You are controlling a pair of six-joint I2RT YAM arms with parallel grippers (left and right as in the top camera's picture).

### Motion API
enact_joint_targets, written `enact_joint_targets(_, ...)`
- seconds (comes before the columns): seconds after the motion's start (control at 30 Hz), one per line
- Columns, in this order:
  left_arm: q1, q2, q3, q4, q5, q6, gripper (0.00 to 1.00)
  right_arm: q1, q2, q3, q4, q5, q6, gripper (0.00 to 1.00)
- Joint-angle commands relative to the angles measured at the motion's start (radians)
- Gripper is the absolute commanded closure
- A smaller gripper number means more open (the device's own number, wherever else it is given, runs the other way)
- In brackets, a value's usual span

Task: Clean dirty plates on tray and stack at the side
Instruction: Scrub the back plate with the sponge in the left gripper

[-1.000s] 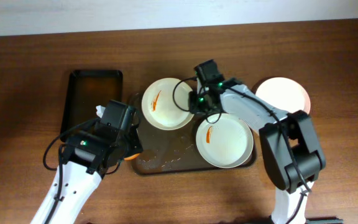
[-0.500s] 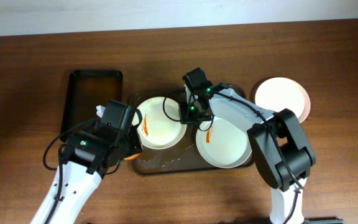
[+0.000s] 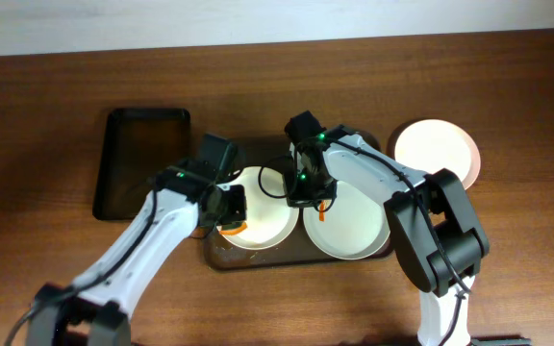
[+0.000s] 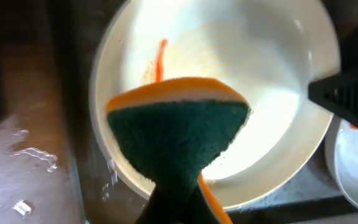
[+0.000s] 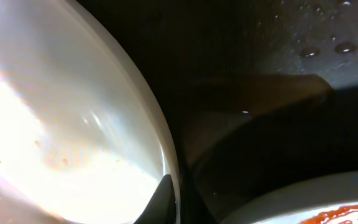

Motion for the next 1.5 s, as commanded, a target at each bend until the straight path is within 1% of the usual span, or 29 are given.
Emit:
enact_joint_targets(0.0, 0.004, 0.087, -0.006, 0.097, 0.193, 0.047, 1.0, 0.004, 0.035, -0.024, -0.009, 0.062, -0.018, 0.96)
enact_joint_targets(0.03, 0.004, 0.111, -0.006, 0.123, 0.216, 0.046, 1.0, 0.004, 0.036, -0.024, -0.008, 0.062, -0.018, 0.96)
enact_joint_targets(0.3, 0.008, 0.27, -0.008, 0.231, 0.213, 0.046, 1.0, 0.004, 0.037, -0.025, -0.004, 0.062, -0.018, 0.96)
enact_joint_targets(0.33, 0.008, 0.3, -0.008, 0.231, 0.151, 0.046, 1.0, 0.004, 0.037, -0.025, -0.003, 0.063, -0.018, 0.96)
enact_joint_targets(0.4, 0.007, 0.322, -0.016, 0.205, -0.028, 0.046, 1.0, 0.004, 0.037, -0.026, -0.004, 0.063, -0.018, 0.96)
enact_joint_targets(0.5, 0.007, 0.33, -0.055, 0.156, -0.347, 0.046, 1.0, 0.004, 0.037, -0.026, -0.003, 0.066, -0.018, 0.96)
enact_joint_targets(0.6, 0.007, 0.33, -0.057, 0.121, -0.467, 0.034, 1.0, 0.004, 0.037, -0.026, -0.004, 0.066, -0.018, 0.96)
enact_joint_targets(0.67, 0.007, 0.326, -0.047, 0.107, -0.505, 0.034, 1.0, 0.004, 0.037, -0.026, -0.004, 0.066, -0.018, 0.96)
enact_joint_targets(0.77, 0.007, 0.288, 0.019, 0.029, -0.504, -0.016, 1.0, 0.004, 0.037, -0.026, -0.001, 0.066, -0.018, 0.96)
enact_joint_targets(0.87, 0.007, 0.203, 0.101, -0.036, -0.478, -0.022, 1.0, 0.004, 0.037, -0.026, -0.001, 0.066, -0.018, 0.96)
enact_joint_targets(0.93, 0.007, 0.136, 0.109, -0.014, -0.389, -0.022, 1.0, 0.004, 0.037, -0.026, 0.0, 0.066, -0.018, 0.96)
enact_joint_targets(0.97, 0.007, 0.127, 0.109, 0.0, -0.321, -0.022, 1.0, 0.004, 0.037, -0.026, 0.0, 0.066, -0.018, 0.96)
enact_joint_targets(1.03, 0.007, 0.132, 0.105, 0.023, -0.231, -0.021, 1.0, 0.004, 0.037, -0.026, 0.0, 0.065, -0.018, 0.96)
enact_joint_targets(1.07, 0.007, 0.137, 0.094, 0.047, -0.173, -0.021, 1.0, 0.004, 0.037, -0.026, 0.0, 0.066, -0.018, 0.96)
enact_joint_targets(1.13, 0.007, 0.153, 0.049, 0.145, -0.061, -0.021, 1.0, 0.004, 0.037, -0.026, 0.0, 0.065, -0.018, 0.96)
enact_joint_targets(1.23, 0.007, 0.164, 0.0, 0.229, -0.027, -0.022, 1.0, 0.004, 0.037, -0.026, 0.0, 0.066, -0.018, 0.96)
enact_joint_targets(1.33, 0.007, 0.213, -0.042, 0.303, -0.026, -0.022, 1.0, 0.004, 0.037, -0.026, 0.0, 0.066, -0.018, 0.96)
enact_joint_targets(1.4, 0.01, 0.255, -0.058, 0.325, -0.069, -0.025, 1.0, 0.004, 0.037, -0.026, -0.001, 0.066, -0.018, 0.96)
enact_joint_targets(1.47, 0.018, 0.295, -0.059, 0.295, -0.163, -0.023, 1.0, 0.004, 0.037, -0.026, -0.001, 0.066, -0.018, 0.96)
